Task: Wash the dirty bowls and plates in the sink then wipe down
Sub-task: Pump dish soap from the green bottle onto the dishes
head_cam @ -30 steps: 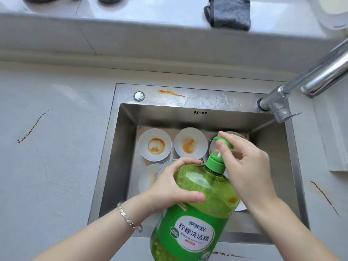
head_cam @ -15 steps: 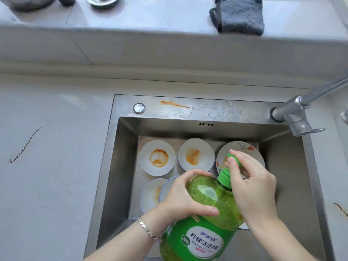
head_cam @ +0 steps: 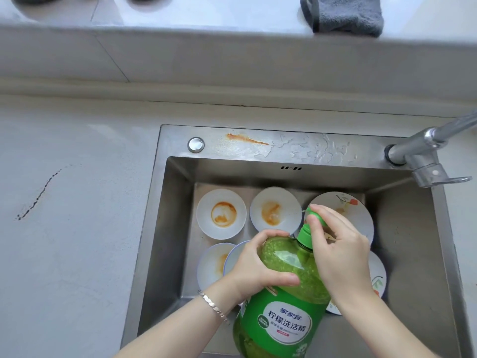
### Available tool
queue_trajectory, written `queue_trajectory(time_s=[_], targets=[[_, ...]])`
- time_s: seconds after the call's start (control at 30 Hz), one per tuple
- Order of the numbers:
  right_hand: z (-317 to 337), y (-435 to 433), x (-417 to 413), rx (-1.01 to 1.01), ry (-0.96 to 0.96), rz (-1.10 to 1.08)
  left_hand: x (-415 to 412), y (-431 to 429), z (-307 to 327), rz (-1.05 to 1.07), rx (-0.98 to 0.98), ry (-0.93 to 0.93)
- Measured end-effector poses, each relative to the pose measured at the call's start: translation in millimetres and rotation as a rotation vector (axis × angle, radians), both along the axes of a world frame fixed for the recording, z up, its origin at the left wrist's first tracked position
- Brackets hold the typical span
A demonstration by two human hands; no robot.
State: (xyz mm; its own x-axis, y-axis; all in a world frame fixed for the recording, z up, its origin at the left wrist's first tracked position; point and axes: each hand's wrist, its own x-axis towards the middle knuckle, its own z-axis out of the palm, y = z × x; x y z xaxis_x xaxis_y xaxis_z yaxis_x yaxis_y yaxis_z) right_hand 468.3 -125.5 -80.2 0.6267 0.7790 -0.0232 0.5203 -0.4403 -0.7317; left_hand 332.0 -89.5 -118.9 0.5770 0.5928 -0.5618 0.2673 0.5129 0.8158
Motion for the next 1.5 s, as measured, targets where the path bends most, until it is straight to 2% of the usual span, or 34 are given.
queue_trajectory(time_s=[0.13, 0.43, 0.57, 0.73, 0.97, 1.2, 1.4, 1.5], targets=[[2, 3, 0, -0.026, 0.040, 0.022, -3, 0, -2, 0.006, -0.007, -0.001], [16, 27, -29, -0.005, 0.277, 0.159, -52, 8, 3, 0.064, 0.039, 0.038], [13, 39, -61, 0.069, 0.279, 0.236, -82, 14, 1, 0.118, 0.078, 0.077], [5, 45, -84, 0.070, 0.244, 0.258, -95, 10, 0, 0.184, 0.038, 0.088], [7, 46, -76, -0.035, 0.274, 0.319, -95, 12, 2, 0.167, 0.048, 0.080], [45, 41, -65, -0.051, 0.363, 0.330, -96, 11, 23, 0.127, 0.145, 0.072], [92, 42, -73, 0.130, 0.213, 0.472, -106, 28, 65, 0.095, 0.402, 0.040], [111, 61, -89, 0.259, 0.102, 0.557, -117, 47, 86, 0.100, 0.468, 0.089]])
